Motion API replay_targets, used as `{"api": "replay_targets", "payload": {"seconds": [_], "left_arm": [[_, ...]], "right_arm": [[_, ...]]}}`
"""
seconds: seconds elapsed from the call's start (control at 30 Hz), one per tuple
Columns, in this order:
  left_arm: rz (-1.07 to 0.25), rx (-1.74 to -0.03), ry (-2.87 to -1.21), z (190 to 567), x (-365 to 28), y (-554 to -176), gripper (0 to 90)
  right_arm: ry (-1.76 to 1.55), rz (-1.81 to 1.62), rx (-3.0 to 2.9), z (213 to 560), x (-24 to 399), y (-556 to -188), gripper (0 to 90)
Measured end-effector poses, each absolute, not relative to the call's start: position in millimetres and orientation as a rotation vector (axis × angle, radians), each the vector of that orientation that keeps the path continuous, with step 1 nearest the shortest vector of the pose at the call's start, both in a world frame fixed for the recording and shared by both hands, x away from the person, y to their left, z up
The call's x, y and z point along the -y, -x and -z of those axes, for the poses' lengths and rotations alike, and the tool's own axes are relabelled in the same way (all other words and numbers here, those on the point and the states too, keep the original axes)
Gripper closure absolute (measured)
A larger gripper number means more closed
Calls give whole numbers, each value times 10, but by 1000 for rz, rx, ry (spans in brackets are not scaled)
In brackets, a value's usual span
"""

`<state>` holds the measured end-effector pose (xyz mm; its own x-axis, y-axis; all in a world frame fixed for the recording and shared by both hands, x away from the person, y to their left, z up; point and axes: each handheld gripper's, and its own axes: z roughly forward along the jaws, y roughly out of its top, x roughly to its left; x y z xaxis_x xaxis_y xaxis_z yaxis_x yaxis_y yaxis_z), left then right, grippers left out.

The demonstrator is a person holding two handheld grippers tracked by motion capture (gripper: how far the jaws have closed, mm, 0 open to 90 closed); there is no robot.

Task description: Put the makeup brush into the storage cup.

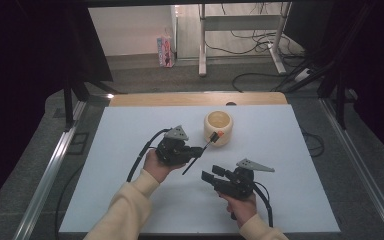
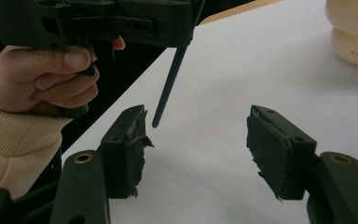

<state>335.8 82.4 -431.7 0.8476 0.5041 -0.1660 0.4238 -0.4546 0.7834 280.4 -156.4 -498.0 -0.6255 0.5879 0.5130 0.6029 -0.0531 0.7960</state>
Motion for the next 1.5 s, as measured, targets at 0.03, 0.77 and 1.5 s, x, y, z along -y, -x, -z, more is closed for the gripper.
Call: {"api": "replay_targets", "payload": {"seconds": [0.03,0.77,1.5], "left_arm": [[-110,-675,-2108,4317,-824,-3359,862],[-116,-684,-2110,4339,-787,-3362,861],[-104,-672,-2102,4339,-765,-3349,854]], "right_arm": [[1351,1819,2159,4987,1537,-2816,384],[1317,1882,2037,5072,1214,-3043,601],[1336,1867,2030,5092,1223,-3088,849]]}}
